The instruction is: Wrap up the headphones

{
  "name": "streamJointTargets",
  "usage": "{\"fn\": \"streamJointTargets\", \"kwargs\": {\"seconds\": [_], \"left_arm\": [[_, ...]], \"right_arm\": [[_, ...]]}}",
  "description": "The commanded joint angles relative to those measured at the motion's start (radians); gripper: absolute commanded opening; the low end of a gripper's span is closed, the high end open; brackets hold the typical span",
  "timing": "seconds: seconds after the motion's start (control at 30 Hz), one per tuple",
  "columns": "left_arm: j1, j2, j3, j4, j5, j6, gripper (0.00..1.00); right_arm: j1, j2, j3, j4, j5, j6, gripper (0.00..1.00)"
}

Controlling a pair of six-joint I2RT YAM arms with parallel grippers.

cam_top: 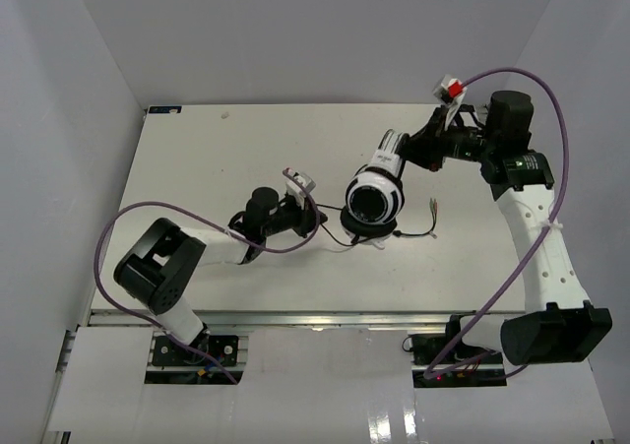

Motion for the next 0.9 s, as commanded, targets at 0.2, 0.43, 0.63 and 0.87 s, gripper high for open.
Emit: {"fn": "streamJointTargets", "kwargs": {"seconds": [0.2,0.43,0.63,0.87], "left_arm": [[0.251,-0.072,0.510,-0.845,0.253,-0.010,0.00],[0.251,-0.165,0.546,-0.961,0.512,-0.086,0.00],[0.235,-0.194,0.528,-0.963,0.741,-0.175,0.00],[0.194,-0.195,0.530,-0.794,0.767,-0.470,0.05]], "right_arm": [[0.278,-0.158,-0.157,-0.122,0.752,-0.519,0.08],[0.408,-0.128,-0.295,0.136,1.141,-0.593,0.08],[0.563,-0.043,-0.381,0.526,1.528,-0.711,0.08],[0.636,0.099,-0.344,0.752,1.694,-0.662,0.08]]}}
